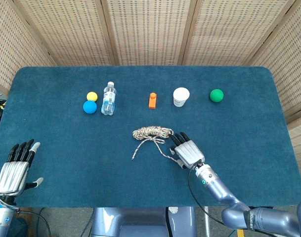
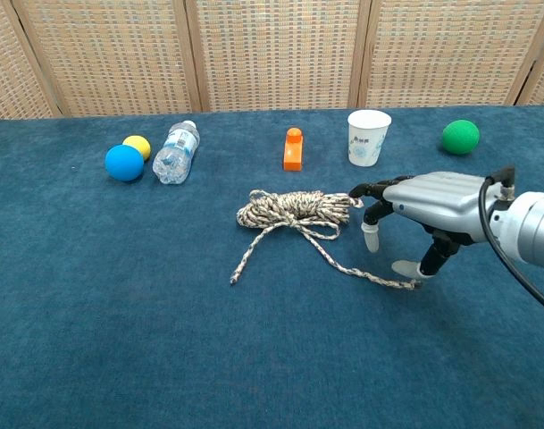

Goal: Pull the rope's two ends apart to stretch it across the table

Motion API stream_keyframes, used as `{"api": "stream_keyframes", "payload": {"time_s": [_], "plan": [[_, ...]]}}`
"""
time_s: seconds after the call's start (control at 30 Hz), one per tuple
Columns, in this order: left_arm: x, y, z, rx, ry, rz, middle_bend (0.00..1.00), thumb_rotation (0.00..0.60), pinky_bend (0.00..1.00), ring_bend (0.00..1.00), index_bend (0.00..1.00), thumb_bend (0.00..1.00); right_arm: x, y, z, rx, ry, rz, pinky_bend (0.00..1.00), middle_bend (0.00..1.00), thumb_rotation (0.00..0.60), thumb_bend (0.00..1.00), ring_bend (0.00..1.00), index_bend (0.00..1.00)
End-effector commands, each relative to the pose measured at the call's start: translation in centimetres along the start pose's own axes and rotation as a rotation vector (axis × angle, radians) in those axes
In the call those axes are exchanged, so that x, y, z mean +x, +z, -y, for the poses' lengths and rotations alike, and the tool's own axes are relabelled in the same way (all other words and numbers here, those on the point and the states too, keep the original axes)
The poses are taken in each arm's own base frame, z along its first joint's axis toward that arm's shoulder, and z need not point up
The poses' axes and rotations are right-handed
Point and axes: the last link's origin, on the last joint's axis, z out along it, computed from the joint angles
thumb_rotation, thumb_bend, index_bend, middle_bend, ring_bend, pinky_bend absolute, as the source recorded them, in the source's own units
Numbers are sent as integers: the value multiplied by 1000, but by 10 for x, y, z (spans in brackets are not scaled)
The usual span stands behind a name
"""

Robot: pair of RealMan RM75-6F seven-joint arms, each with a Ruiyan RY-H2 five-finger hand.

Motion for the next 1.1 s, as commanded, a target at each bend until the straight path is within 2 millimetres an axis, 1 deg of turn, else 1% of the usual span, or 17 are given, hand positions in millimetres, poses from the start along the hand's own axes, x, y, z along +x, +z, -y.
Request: {"api": "stream_keyframes", "payload": {"time_s": [0.03,0.5,0.77,1.1], "plan": [[0,0,0,1,0,1,0,600,0,0,0,0,-6,3,8,-25,53,20,0,0,600,360,0,417],[0,1,0,4,4,2,0,600,0,0,0,0,-17,11,15,-85,70,17,0,0,600,357,0,416],[0,1,1,5,2,6,0,600,0,0,0,0,-27,15,21,-89,76,28,0,0,600,358,0,430],[0,2,1,6,2,9,0,600,0,0,0,0,-33,18,19,-104,53,21,0,0,600,359,0,440]]}}
